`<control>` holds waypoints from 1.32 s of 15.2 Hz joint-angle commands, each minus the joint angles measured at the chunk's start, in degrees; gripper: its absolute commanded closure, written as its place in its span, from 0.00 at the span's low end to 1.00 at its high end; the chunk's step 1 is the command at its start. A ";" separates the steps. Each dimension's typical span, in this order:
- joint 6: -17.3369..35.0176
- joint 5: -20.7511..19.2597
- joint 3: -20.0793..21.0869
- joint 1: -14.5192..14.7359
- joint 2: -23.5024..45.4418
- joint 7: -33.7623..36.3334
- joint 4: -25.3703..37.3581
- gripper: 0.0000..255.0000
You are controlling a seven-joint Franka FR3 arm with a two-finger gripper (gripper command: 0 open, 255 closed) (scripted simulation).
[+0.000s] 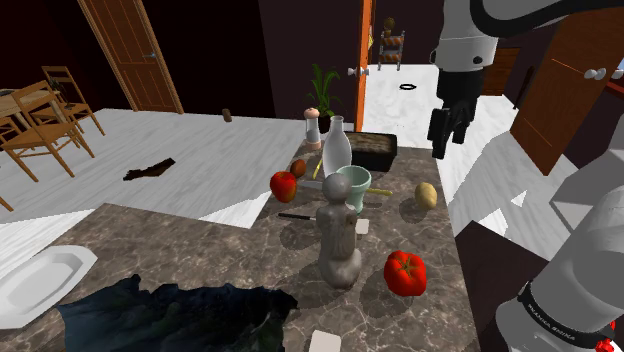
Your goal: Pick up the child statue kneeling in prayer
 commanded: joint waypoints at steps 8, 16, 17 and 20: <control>2.58 7.40 7.93 2.16 7.52 12.46 5.25 0.00; 6.15 12.15 15.96 3.35 19.66 26.35 15.35 0.00; 6.57 12.39 16.89 3.43 21.40 28.10 16.91 0.00; 7.74 12.58 19.55 3.69 26.91 33.45 22.00 0.00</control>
